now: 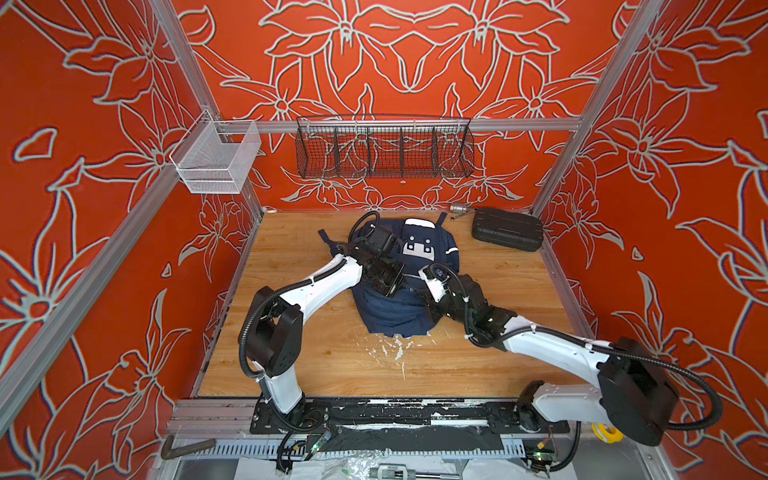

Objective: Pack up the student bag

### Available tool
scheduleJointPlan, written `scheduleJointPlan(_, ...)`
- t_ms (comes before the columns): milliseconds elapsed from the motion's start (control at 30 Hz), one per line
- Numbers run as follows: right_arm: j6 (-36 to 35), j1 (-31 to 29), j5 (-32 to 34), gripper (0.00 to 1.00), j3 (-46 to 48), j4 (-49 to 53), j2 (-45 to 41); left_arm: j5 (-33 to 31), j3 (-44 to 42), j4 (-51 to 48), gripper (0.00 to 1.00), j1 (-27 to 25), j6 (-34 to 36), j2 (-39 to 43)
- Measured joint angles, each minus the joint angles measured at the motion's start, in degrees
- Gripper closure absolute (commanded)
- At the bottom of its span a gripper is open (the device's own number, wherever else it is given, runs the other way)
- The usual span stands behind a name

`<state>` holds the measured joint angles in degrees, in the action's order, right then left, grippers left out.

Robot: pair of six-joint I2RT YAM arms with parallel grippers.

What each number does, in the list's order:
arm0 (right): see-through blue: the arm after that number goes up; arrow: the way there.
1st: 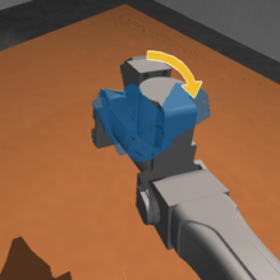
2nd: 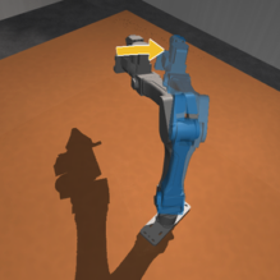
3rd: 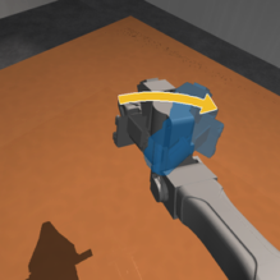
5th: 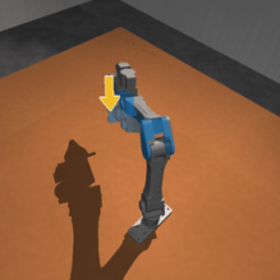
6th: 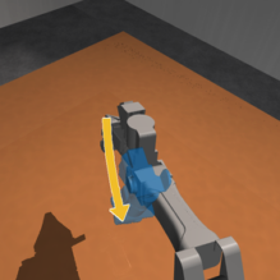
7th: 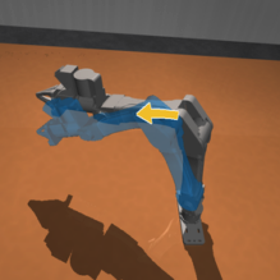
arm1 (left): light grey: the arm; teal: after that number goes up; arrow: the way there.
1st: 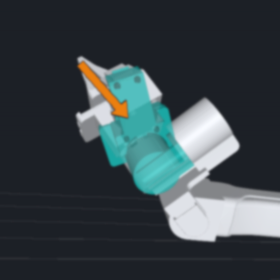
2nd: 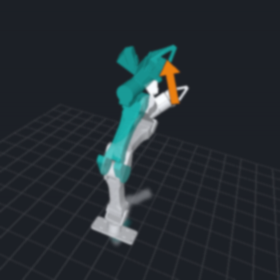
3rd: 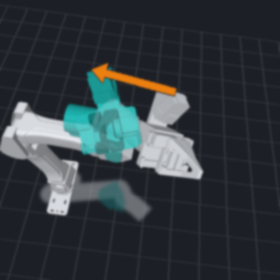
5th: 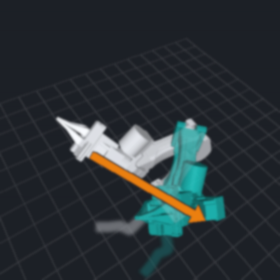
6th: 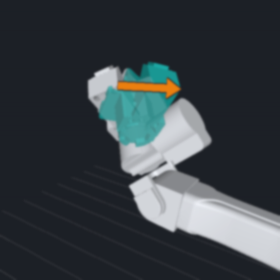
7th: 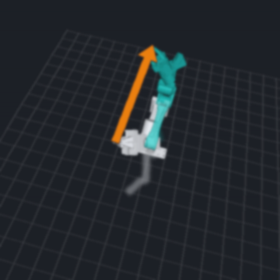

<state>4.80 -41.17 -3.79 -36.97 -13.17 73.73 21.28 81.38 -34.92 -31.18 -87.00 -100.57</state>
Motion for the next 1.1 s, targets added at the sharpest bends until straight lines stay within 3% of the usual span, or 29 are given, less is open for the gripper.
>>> scheduleJointPlan(233,0.1,-0.5,3.7,1.0,-0.4,1.0,-0.2,1.5,-0.8,0.4,1.0,1.0,0.9,0.5)
scheduleJointPlan(433,-0.3,0.0,5.3,1.0,-0.3,1.6,-2.7,7.1,-3.3,2.3,1.0,4.2,2.8,2.8)
scheduleJointPlan(867,-1.6,9.6,3.2,1.0,1.0,3.9,-5.2,15.0,-6.3,1.4,1.0,11.2,8.9,6.5)
scheduleJointPlan(1100,-1.3,12.2,1.2,1.0,1.0,3.1,-3.5,18.6,-6.4,0.9,1.0,11.4,12.4,6.6)
